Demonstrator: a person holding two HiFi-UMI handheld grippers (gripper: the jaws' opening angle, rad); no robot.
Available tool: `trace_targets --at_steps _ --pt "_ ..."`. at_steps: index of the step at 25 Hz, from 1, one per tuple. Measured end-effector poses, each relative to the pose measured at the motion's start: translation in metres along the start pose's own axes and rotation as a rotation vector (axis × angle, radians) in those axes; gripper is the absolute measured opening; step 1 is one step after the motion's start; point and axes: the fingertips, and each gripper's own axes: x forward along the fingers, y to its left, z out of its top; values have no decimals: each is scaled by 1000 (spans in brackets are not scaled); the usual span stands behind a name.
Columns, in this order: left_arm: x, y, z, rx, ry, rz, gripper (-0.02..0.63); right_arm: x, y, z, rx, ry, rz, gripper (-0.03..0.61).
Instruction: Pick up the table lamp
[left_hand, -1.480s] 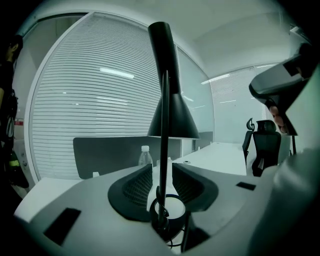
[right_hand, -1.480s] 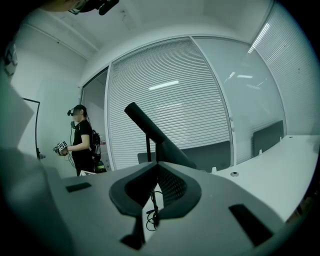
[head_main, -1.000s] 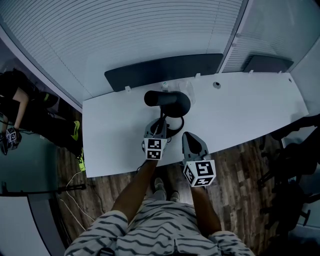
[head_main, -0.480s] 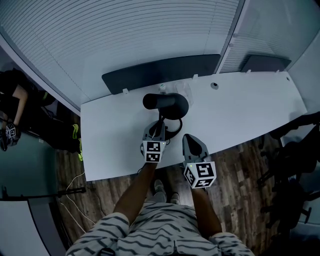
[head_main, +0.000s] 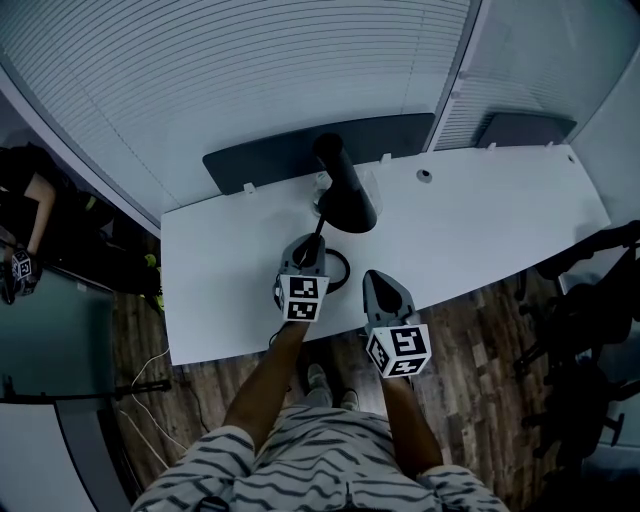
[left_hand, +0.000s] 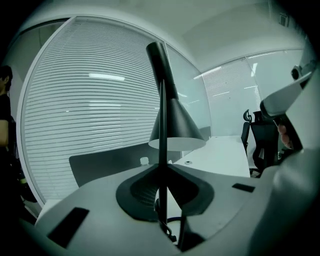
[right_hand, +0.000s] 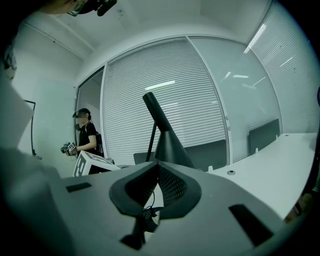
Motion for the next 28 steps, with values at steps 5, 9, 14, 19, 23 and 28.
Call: trace_targets --at_steps 5,9,14,19,23,28 --pt "-14 6 20 -28 -11 -2 44 -1 4 6 -4 -14 11 11" --pt "-30 9 34 -47 -17 2 44 -4 7 12 -8 -25 23 11" --pt "-51 18 50 -52 -46 16 44 -6 16 17 -15 -36 42 11" --pt "-71 19 78 -57 -98 14 43 -6 29 27 -26 -56 75 11" --pt "-90 17 101 -64 -138 17 43 -10 36 36 -32 -75 89 11" --pt "-111 13 119 -70 -164 21 43 -14 42 48 -38 -106 101 12"
